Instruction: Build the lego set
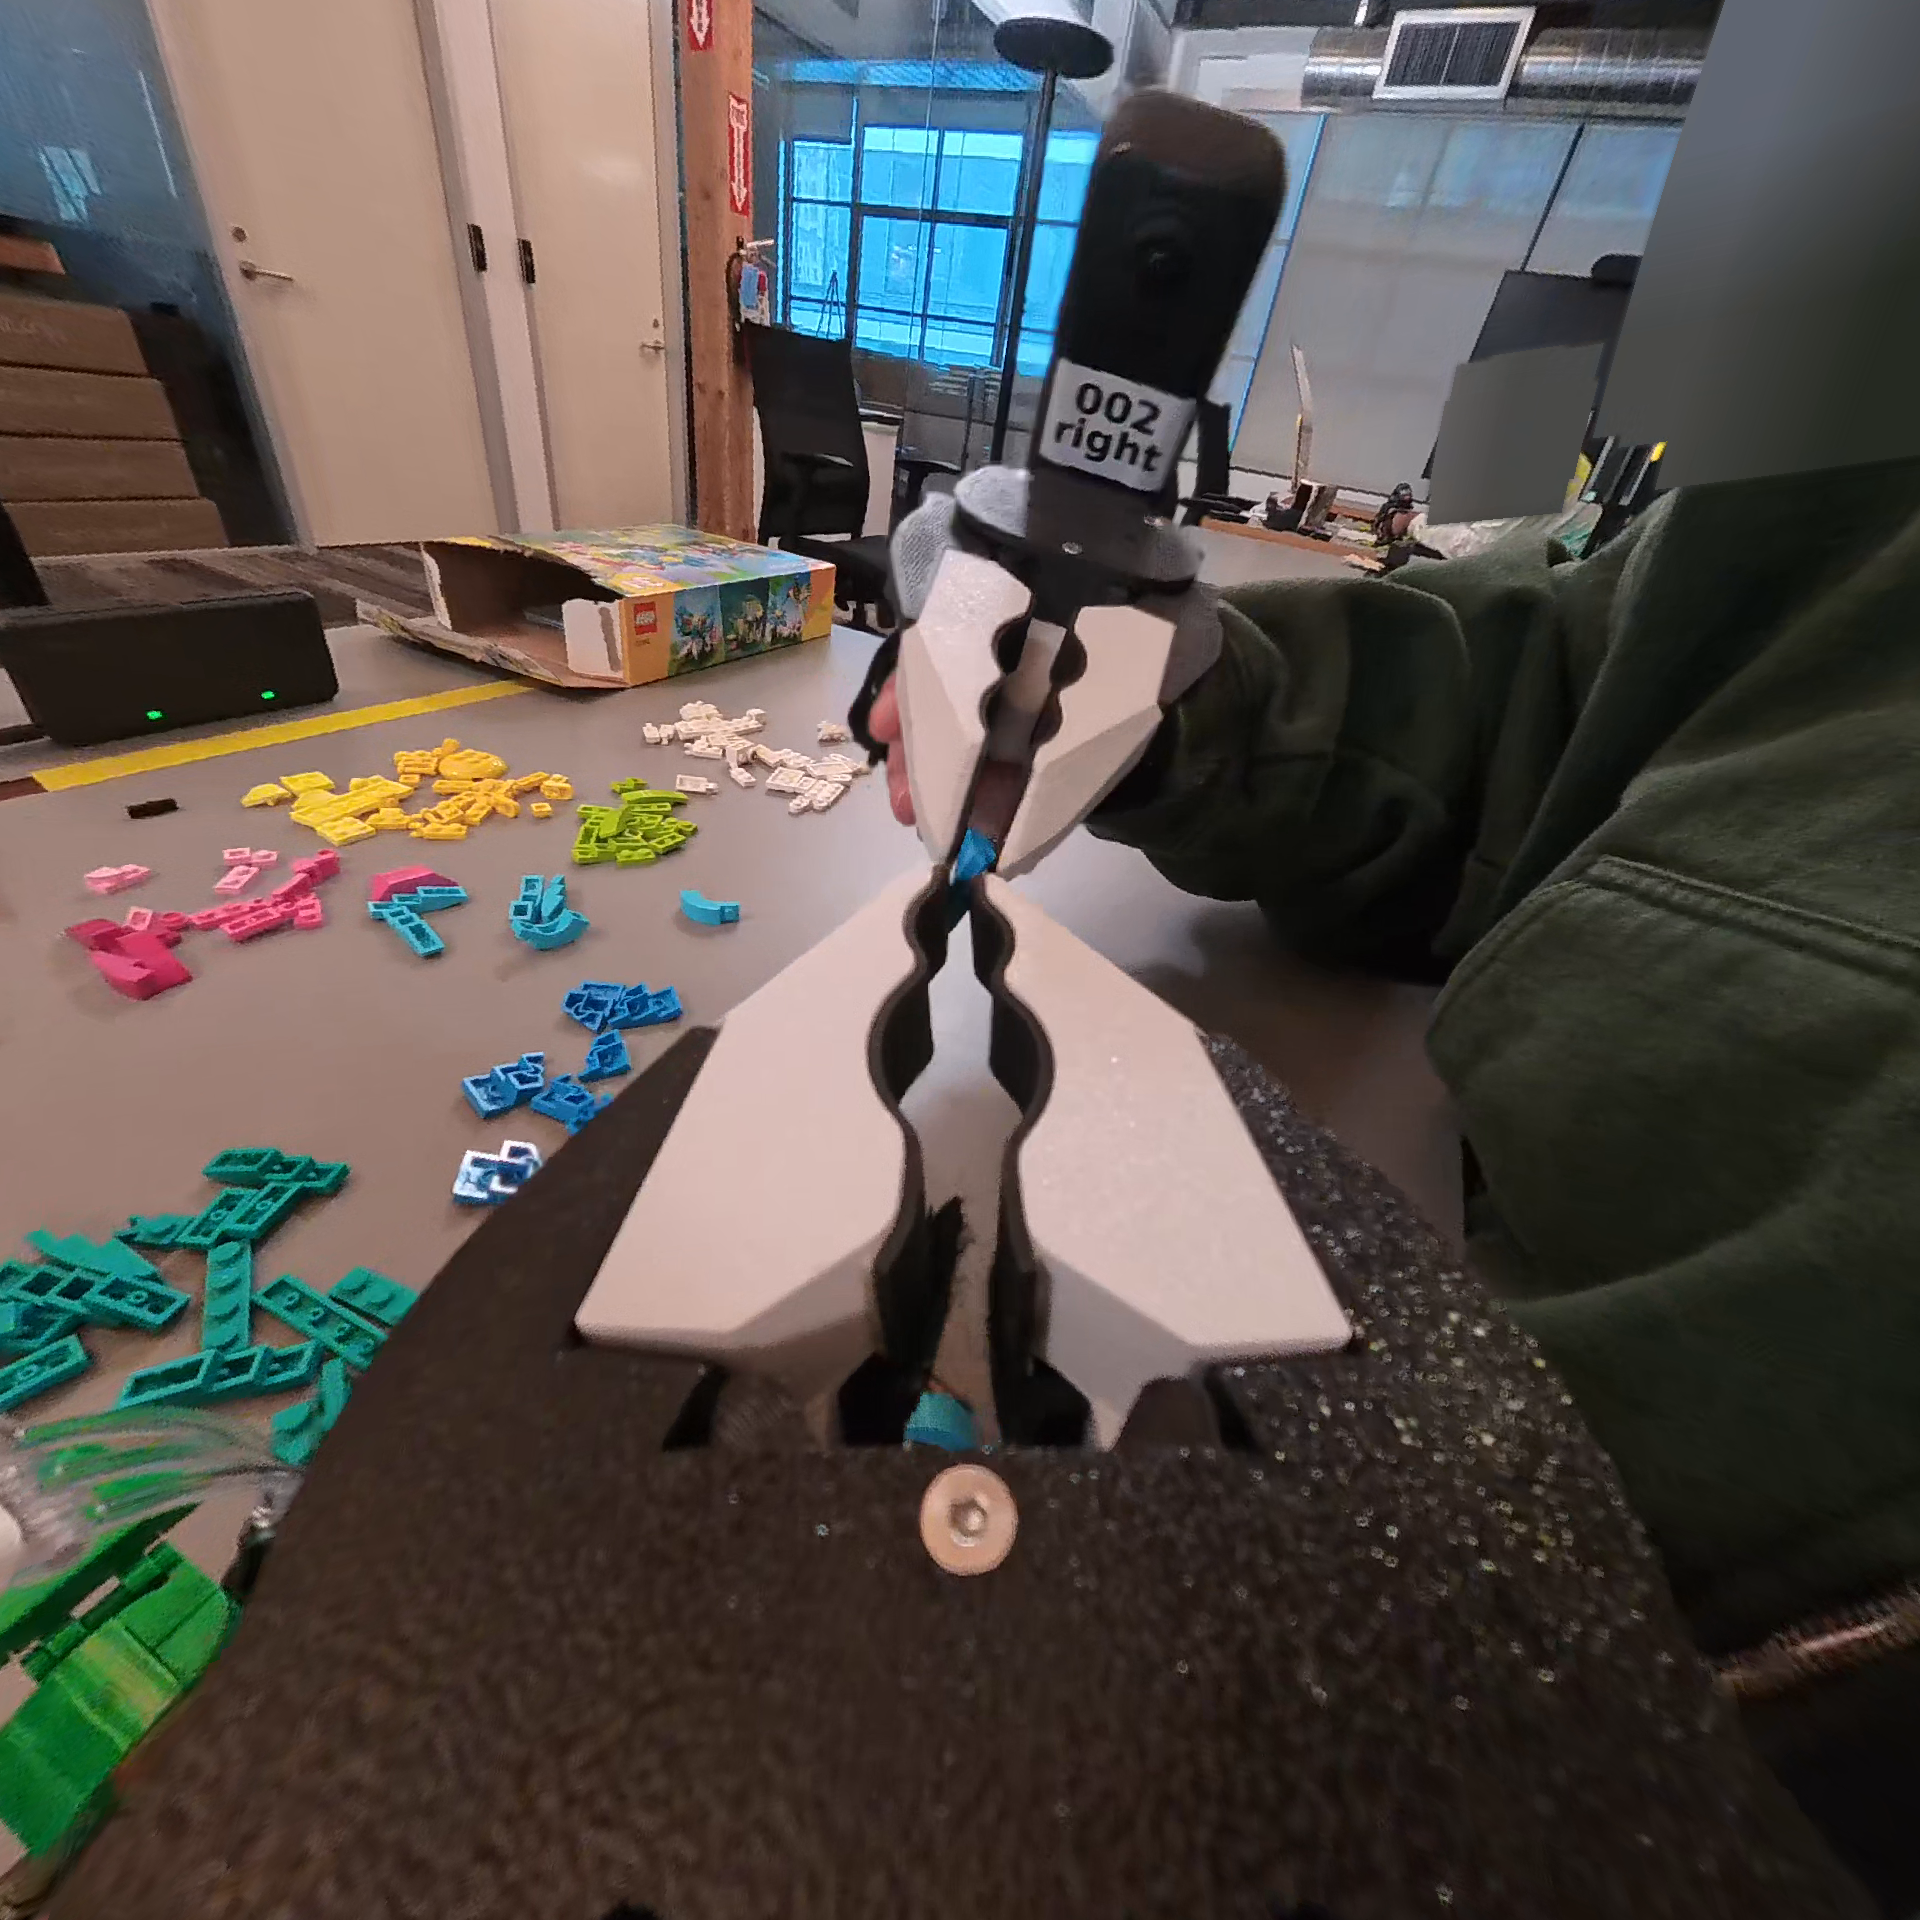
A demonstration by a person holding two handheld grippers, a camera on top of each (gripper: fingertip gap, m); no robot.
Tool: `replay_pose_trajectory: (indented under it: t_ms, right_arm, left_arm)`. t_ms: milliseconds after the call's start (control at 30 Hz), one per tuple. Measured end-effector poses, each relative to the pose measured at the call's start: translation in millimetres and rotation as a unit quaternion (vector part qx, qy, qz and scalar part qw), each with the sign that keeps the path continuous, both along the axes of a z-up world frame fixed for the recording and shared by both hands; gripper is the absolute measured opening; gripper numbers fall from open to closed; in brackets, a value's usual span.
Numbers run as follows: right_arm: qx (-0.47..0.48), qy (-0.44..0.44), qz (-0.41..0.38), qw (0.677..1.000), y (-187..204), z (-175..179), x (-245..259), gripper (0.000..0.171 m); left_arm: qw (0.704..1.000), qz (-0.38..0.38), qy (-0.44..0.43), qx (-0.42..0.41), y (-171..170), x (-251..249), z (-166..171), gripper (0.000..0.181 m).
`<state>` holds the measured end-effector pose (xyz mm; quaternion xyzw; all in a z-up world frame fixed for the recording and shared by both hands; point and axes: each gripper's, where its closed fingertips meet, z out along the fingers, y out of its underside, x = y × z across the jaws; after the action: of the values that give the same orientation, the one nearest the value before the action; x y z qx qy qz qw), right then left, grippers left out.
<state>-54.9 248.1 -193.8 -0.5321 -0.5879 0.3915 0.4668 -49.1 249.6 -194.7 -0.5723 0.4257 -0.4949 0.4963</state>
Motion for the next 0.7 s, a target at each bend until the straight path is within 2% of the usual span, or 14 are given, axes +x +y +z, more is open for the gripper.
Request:
replay_pose_trajectory:
  t_ms: [67, 100, 133, 267, 367, 433, 500, 567, 700]
  right_arm:
    - [0.061, -0.02, -0.013, 0.998, 2, -5, 2, 0.004]
    - [0.113, -0.05, -0.02, 0.992, 4, -15, 4, 0.005]
    - [0.176, -0.094, -0.023, 0.98, 6, -29, 8, 0.005]
    - [0.338, -0.237, 0.029, 0.91, -3, -87, 26, 0.004]
    - [0.416, -0.283, 0.072, 0.861, -9, -107, 35, 0.005]
    - [0.442, -0.304, 0.096, 0.839, -12, -116, 41, 0.005]
    - [0.443, -0.309, 0.099, 0.836, -12, -119, 43, 0.006]
    - [0.418, -0.312, 0.093, 0.848, -14, -119, 44, 0.007]
    - [0.358, -0.31, 0.055, 0.879, -13, -113, 47, 0.025]
  left_arm:
    - [1.0, 0.015, 0.015, -0.016, 5, -1, -6, 0.005]
    - [0.999, 0.031, 0.031, -0.016, 10, -4, -10, 0.018]
    - [0.998, 0.048, 0.044, -0.013, 15, -9, -13, 0.02]
    - [0.992, 0.114, 0.058, 0.001, 34, -32, -13, 0.012]
    - [0.991, 0.125, 0.05, -0.008, 36, -40, -10, 0.009]
    - [0.991, 0.124, 0.049, -0.016, 33, -42, -8, 0.008]
    - [0.991, 0.123, 0.057, -0.015, 29, -42, -9, 0.009]
    - [0.99, 0.122, 0.064, -0.015, 27, -43, -10, 0.011]
    - [0.991, 0.118, 0.064, -0.023, 24, -46, -11, 0.013]
